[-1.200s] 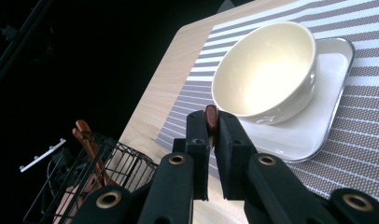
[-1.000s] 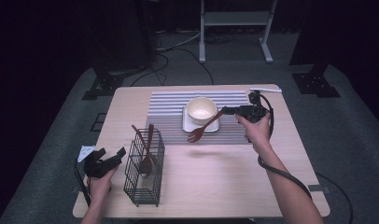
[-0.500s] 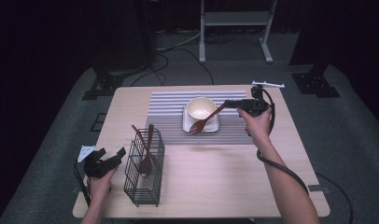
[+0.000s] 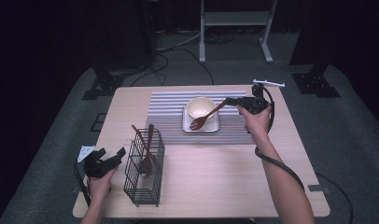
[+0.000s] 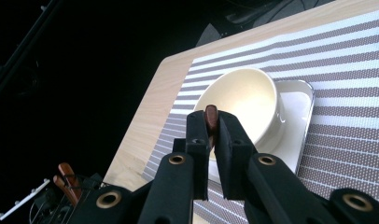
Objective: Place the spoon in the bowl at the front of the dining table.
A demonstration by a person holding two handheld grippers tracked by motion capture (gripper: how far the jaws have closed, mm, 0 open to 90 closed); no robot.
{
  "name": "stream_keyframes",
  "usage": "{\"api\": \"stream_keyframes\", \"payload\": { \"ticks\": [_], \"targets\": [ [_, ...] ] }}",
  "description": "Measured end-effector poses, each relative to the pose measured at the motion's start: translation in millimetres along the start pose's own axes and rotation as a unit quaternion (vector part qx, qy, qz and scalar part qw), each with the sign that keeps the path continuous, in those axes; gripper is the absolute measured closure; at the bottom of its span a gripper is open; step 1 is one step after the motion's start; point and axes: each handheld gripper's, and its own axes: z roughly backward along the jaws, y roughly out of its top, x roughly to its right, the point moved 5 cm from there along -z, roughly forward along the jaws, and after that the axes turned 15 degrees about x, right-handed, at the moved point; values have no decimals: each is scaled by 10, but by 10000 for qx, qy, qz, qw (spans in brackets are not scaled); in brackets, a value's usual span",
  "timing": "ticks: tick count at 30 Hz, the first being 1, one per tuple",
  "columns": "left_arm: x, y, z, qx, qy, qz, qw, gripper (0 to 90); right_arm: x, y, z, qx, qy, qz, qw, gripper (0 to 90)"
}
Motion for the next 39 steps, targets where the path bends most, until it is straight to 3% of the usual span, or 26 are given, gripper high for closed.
{"api": "stream_keyframes", "payload": {
  "ticks": [14, 39],
  "targets": [
    [-1, 0, 0, 0, 5, 3, 10000, 23, 59, 43, -56, 95, -77, -117, 9999, 834],
    [-3, 0, -1, -5, 8, 7, 10000, 23, 83, 221, -91, 249, -222, -114, 9994, 835]
  ]
}}
